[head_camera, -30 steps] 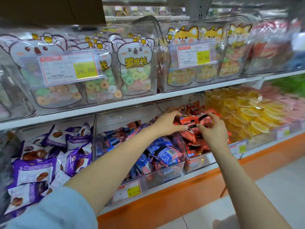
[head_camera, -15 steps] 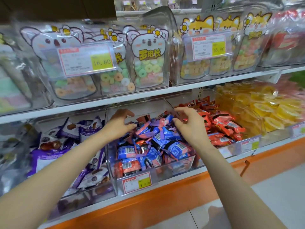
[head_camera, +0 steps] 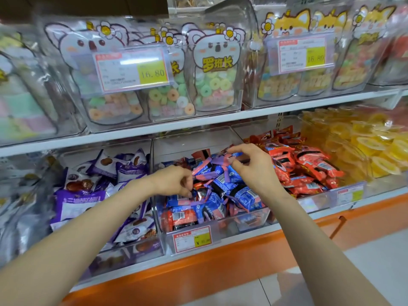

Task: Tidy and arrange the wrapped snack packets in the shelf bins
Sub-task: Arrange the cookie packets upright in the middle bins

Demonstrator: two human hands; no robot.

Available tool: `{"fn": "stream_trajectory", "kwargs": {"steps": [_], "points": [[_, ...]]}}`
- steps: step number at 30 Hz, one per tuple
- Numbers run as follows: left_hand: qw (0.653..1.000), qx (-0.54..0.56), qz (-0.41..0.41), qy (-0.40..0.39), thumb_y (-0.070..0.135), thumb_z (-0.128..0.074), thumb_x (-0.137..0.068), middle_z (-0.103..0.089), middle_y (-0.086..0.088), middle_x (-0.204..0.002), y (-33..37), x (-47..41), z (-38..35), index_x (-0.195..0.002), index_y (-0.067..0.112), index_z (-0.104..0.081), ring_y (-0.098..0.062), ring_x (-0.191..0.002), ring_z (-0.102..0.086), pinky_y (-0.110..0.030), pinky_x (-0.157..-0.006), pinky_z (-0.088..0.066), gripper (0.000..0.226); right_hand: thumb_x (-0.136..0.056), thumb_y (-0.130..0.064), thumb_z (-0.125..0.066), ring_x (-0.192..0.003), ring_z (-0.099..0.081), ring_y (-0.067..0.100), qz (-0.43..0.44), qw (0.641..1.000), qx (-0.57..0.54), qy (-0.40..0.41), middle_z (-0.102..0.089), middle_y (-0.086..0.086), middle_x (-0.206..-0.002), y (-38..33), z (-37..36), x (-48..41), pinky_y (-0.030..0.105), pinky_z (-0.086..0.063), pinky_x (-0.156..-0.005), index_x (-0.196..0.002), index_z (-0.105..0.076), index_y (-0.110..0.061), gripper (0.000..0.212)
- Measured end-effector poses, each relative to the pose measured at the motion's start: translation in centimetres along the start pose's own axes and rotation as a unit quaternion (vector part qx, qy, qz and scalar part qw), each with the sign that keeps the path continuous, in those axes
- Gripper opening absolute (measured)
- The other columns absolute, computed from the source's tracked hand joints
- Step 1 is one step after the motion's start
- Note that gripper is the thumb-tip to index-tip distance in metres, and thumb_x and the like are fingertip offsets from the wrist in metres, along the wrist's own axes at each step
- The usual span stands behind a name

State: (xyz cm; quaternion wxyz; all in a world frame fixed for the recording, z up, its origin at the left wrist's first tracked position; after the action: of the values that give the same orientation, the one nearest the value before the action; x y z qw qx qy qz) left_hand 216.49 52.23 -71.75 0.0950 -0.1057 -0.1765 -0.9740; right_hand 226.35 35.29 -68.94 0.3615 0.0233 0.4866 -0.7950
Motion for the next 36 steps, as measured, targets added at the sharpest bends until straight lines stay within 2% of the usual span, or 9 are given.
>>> {"fn": "stream_trajectory", "kwargs": {"steps": [7, 13, 18, 22, 24, 27, 30, 34, 36], "points": [[0.956, -0.186, 0.071, -0.215, 0.044, -0.069, -0.079, -0.057, -0.002, -0.123, 0.1, 0.2, -3.5, -0.128, 0.014, -0.053, -0.022, -0.109, -0.054, -0.027, -0.082, -0.042, 0.06, -0.09, -0.012, -0.06, -0.078, -0.054, -0.003, -0.003, 1.0, -0.011, -0.013, -0.059, -0.001, -0.108, -0.2, -0.2, 0.1, 0.022, -0.046, -0.076, -0.106, -0.066, -0.018, 0.018], [0.928, -0.209, 0.104, -0.291, 0.044, -0.062, -0.085, -0.056, -0.011, -0.114, -0.2, 0.0, -6.1, -0.116, 0.002, -0.058, -0.031, -0.109, -0.053, -0.039, -0.094, -0.045, 0.052, -0.09, -0.013, -0.06, -0.074, -0.054, 0.0, -0.003, 0.999, 0.003, -0.038, -0.059, -0.002, -0.101, -0.7, -0.9, 0.5, 0.006, -0.038, -0.064, -0.104, -0.067, -0.017, 0.016], [0.941, -0.197, 0.112, -0.251, 0.04, -0.065, -0.084, -0.056, -0.01, -0.123, 0.2, 0.2, -6.3, -0.124, 0.003, -0.052, -0.028, -0.108, -0.054, -0.034, -0.089, -0.046, 0.056, -0.09, -0.013, -0.061, -0.082, -0.057, 0.01, -0.013, 0.996, 0.008, -0.091, -0.06, -0.005, -0.098, -1.1, -1.9, 1.1, 0.019, -0.043, -0.075, -0.105, -0.067, -0.016, 0.016], [0.962, -0.188, 0.072, -0.187, 0.033, -0.066, -0.082, -0.055, -0.006, -0.074, 1.0, 1.1, -2.6, -0.089, 0.006, -0.061, -0.023, -0.07, -0.051, -0.028, -0.06, -0.037, 0.028, -0.088, -0.015, -0.065, -0.082, -0.056, 0.013, -0.023, 0.991, -0.011, -0.132, -0.062, -0.006, -0.098, -1.2, -3.0, 1.4, 0.008, -0.041, -0.07, -0.107, -0.067, -0.016, 0.019], [0.98, -0.161, 0.046, -0.112, 0.028, -0.066, -0.082, -0.047, -0.001, -0.068, 1.3, 1.5, 0.4, -0.083, 0.013, -0.054, -0.016, -0.06, -0.041, -0.027, -0.054, -0.032, 0.02, -0.085, -0.016, -0.068, -0.09, -0.058, 0.012, -0.037, 0.986, -0.049, -0.153, -0.065, -0.003, -0.103, -1.3, -3.5, 1.5, 0.004, -0.041, -0.069, -0.111, -0.065, -0.019, 0.026], [1.0, -0.022, 0.009, 0.016, 0.023, -0.072, -0.076, -0.056, 0.001, -0.081, 0.9, 1.9, 4.3, -0.089, 0.017, -0.051, -0.015, -0.071, -0.049, -0.027, -0.062, -0.037, 0.025, -0.08, -0.02, -0.074, -0.099, -0.059, 0.01, -0.068, 0.973, -0.114, -0.191, -0.064, -0.004, -0.112, -1.3, -4.5, 1.5, 0.015, -0.045, -0.083, -0.122, -0.055, -0.027, 0.047], [0.978, 0.184, -0.061, 0.074, 0.038, -0.073, -0.064, -0.059, 0.004, -0.083, 1.5, 2.3, 5.7, -0.088, 0.025, -0.051, -0.009, -0.073, -0.052, -0.023, -0.069, -0.042, 0.035, -0.076, -0.017, -0.077, -0.095, -0.065, 0.009, -0.087, 0.957, -0.199, -0.194, -0.069, -0.007, -0.105, -1.5, -5.0, 1.4, 0.026, -0.05, -0.089, -0.114, -0.056, -0.027, 0.045], [0.952, 0.258, -0.086, 0.139, 0.018, -0.074, -0.079, -0.059, 0.007, -0.085, 1.7, 1.6, 5.3, -0.087, 0.026, -0.052, 0.004, -0.07, -0.052, -0.01, -0.066, -0.039, 0.025, -0.078, -0.006, -0.073, -0.08, -0.067, 0.001, -0.086, 0.949, -0.262, -0.151, -0.072, -0.002, -0.092, -1.5, -3.8, 0.9, 0.012, -0.05, -0.073, -0.105, -0.067, -0.013, 0.028], [0.951, 0.253, -0.062, 0.168, 0.016, -0.069, -0.082, -0.059, 0.002, -0.089, 0.8, 0.8, 4.8, -0.086, 0.026, -0.051, -0.001, -0.077, -0.055, -0.014, -0.071, -0.043, 0.021, -0.079, -0.004, -0.071, -0.069, -0.066, 0.003, -0.092, 0.95, -0.272, -0.121, -0.07, -0.001, -0.082, -0.8, -2.8, 0.7, 0.015, -0.051, -0.07, -0.097, -0.066, -0.014, 0.021]]}}
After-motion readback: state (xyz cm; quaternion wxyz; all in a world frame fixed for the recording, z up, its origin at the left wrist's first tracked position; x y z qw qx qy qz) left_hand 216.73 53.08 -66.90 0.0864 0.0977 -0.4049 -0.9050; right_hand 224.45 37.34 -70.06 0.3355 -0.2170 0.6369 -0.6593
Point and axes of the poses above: each hand's wrist, its own x-axis away from the middle knuckle, its own z-axis out of the back of the hand, y = z × x, the point moved 5 cm from there along -x, towards the middle knuckle
